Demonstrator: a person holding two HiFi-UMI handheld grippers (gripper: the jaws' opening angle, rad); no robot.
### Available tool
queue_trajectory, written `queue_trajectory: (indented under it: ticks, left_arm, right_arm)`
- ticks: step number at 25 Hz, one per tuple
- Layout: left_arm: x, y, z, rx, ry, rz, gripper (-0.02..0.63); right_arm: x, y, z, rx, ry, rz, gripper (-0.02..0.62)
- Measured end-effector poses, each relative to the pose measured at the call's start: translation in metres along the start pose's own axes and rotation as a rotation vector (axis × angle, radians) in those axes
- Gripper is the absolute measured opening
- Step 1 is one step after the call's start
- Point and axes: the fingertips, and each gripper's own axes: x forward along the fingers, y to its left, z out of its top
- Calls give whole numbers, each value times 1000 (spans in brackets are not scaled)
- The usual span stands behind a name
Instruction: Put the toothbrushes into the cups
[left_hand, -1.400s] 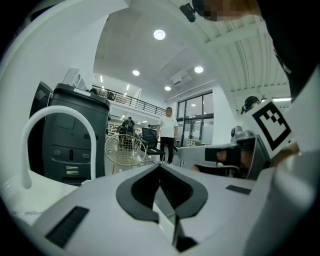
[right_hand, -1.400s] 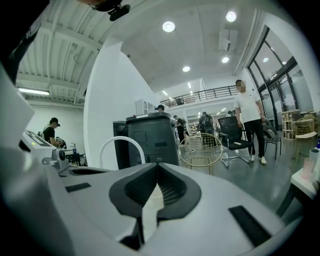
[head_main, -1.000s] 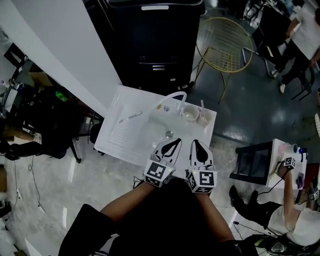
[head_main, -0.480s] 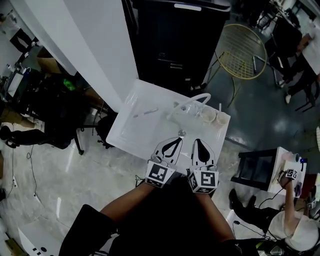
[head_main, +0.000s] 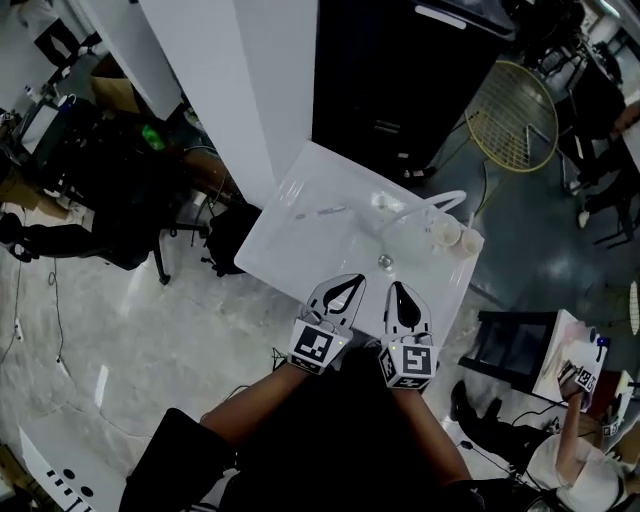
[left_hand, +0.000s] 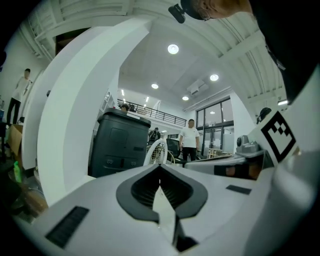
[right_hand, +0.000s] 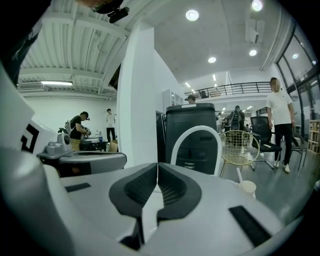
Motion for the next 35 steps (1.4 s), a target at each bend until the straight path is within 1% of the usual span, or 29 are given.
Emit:
queue_trajectory:
  ticks: [2,5,7,10,13,16,18,20,22,27,29,31,32,35]
  left_arm:
    - [-17,16,-1,5,8,33,14]
    - [-46,36,-5,-15,9,93,14]
    - [-61,48,-8,-43,0,123,14]
    - [-79,66,-22,-65,29,163,14]
    - [-88,88,-31,-58,55,205,15]
    - [-87,108,-39,-49,80,224,15]
    - [-79,122,-43,-24,109,242,15]
    - [-66,134,-45,4,127,255,15]
    - [-50,139,-46,13,136,244,15]
    - [-10,150,-59,40,180,215,15]
    - [9,154,-66,52,212,185,15]
    - [30,158,-75,76,261,150,15]
    - [40,161,-82,95,291,128,15]
    - [71,173,-102,185,371,54,15]
  right_arm:
    - [9,22,-4,-15,13,37,20]
    - [23,54,-7,-41,32,110,20]
    - [32,71,-6,-52,42,147,20]
    - [41,89,-1,-65,41,188,20]
    - [47,98,0,-65,38,210,20]
    - [46,99,0,-73,32,212,20]
    - [46,96,0,-72,36,212,20]
    - [50,90,0,-46,40,213,20]
    - [57,84,2,-27,33,224,20]
    - [87,79,8,-29,17,285,20]
    - [98,73,12,-21,5,300,20]
    - [109,66,13,-15,-1,303,20]
    - [114,64,13,-32,-8,304,20]
    - [126,67,25,-159,-59,333,20]
